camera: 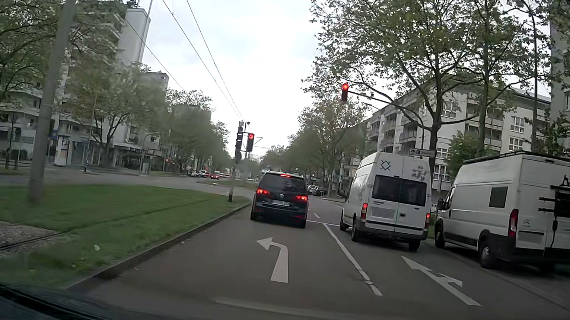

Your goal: Follow the waypoints while adhering to traffic rules and regulations

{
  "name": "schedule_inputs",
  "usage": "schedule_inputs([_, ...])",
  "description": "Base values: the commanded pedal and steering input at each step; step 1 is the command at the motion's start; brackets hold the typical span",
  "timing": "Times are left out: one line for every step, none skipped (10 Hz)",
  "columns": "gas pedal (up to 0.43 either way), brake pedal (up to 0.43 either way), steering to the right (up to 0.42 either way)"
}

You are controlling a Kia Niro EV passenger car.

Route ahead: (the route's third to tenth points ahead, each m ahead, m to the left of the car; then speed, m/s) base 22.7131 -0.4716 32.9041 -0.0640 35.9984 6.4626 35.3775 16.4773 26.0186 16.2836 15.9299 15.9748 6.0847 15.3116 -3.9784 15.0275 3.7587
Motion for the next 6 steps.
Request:
schedule_inputs([0.000, 0.104, -0.002])
schedule_inputs([0.000, 0.110, -0.002])
schedule_inputs([0.000, 0.110, -0.003])
schedule_inputs([0.000, 0.110, -0.003])
schedule_inputs([0.000, 0.110, -0.004])
schedule_inputs([0.000, 0.116, -0.004])
